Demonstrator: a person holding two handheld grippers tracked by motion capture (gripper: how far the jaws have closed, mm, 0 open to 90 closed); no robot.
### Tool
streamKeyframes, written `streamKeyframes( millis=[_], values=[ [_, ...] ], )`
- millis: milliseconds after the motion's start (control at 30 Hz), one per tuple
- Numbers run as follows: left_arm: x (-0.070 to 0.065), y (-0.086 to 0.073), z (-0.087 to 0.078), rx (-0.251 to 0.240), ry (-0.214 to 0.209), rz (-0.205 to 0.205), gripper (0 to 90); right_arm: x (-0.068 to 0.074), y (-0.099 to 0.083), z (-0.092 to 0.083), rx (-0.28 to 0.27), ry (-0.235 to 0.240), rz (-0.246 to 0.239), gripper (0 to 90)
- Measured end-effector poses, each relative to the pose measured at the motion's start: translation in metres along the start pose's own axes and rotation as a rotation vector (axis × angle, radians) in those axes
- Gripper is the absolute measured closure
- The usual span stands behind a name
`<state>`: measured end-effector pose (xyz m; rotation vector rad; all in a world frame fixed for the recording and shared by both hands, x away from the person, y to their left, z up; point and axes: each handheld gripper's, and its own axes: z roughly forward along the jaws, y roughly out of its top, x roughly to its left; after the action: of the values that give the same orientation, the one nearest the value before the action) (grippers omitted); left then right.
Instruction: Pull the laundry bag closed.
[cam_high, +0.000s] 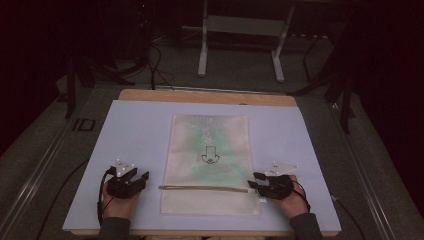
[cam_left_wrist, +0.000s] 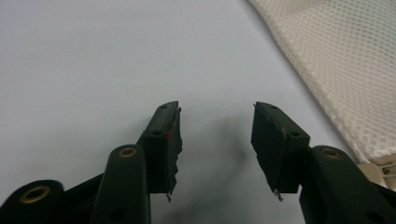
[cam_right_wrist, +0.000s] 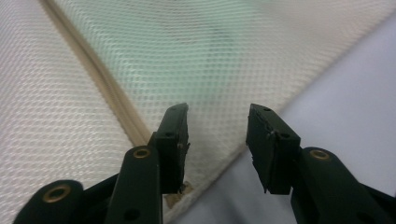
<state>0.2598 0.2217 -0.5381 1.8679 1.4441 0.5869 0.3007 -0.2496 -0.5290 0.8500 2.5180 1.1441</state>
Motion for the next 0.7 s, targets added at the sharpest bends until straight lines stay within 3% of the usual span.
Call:
streamKeyframes(
  millis=[33,700],
  values=[
    [0.0,0.0,0.0,0.001,-0.006,0.001,52.2,0.002,0.003,0.0,0.012,0.005,-0.021,58.7],
    [0.001,-0.001,-0.001,-0.014,-0.023,0.009,52.4,0.012,0.024,0.006,0.092,0.051,-0.101,58.3]
  ],
)
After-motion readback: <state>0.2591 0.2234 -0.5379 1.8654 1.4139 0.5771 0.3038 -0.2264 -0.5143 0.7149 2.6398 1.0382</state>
